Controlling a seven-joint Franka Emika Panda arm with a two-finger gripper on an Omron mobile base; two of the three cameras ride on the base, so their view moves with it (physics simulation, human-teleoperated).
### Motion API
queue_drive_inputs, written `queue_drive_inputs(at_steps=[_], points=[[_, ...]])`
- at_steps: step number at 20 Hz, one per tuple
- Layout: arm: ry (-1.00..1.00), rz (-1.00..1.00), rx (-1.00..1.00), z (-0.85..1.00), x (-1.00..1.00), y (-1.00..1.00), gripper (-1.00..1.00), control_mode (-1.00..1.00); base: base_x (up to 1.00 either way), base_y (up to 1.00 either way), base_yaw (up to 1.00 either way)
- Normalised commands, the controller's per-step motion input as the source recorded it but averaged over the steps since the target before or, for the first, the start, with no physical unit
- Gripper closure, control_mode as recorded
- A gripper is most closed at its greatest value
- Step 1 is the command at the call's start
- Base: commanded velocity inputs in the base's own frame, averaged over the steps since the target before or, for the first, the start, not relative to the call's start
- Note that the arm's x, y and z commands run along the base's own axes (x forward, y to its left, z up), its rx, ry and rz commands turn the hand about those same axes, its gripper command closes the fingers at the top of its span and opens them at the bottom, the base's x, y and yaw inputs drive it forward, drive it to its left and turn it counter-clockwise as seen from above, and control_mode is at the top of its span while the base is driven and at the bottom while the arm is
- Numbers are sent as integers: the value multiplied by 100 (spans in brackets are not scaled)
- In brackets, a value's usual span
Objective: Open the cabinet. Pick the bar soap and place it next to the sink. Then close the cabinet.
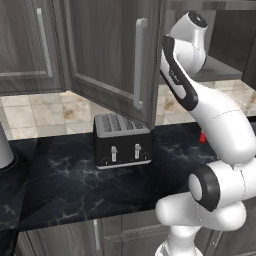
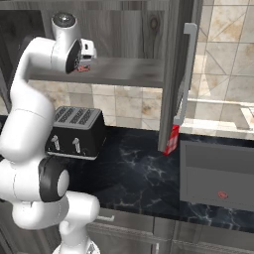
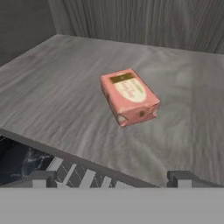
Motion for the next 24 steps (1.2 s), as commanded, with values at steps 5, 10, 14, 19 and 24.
queue_drive_inputs(at_steps=[5,10,14,19,24], points=[[-3,0,0,3,13,2,-100,-100,0,0,0],[0,0,0,8,18,0,-100,-100,0,0,0],[0,0,0,5,27,0,-100,-100,0,0,0],[0,0,0,8,29,0,-100,-100,0,0,0],[0,0,0,0,22,0,-100,-100,0,0,0]])
